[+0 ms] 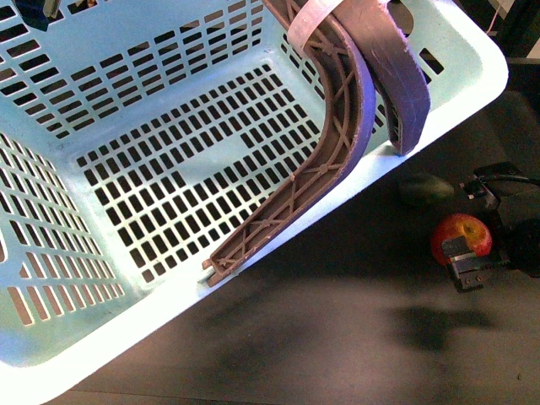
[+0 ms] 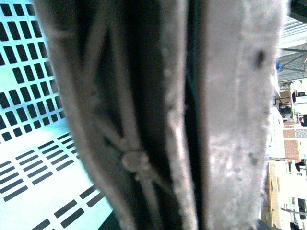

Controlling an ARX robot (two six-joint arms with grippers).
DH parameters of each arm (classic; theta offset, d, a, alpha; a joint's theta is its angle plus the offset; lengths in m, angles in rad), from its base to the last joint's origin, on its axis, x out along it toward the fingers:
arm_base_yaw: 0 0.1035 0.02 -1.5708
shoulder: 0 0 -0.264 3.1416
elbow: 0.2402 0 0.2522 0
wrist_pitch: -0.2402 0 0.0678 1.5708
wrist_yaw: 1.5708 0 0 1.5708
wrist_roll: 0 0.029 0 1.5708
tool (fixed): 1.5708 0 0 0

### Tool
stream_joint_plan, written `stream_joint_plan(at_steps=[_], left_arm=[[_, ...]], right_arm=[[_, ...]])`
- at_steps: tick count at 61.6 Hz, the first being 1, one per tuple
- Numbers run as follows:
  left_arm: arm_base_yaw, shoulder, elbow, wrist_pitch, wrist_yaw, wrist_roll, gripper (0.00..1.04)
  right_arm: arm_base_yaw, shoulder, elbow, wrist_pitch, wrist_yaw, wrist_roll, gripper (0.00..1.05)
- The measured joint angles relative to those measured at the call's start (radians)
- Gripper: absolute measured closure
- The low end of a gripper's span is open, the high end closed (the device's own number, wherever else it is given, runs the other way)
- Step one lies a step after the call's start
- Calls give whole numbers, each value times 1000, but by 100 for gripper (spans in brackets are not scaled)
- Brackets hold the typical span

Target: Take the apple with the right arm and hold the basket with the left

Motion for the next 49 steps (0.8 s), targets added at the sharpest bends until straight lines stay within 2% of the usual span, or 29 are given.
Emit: stream_joint_plan(at_steps=[49], left_arm=[[0, 0, 0, 0, 0, 0, 89]], right_arm=[[3, 190, 219, 11, 8, 102, 9]])
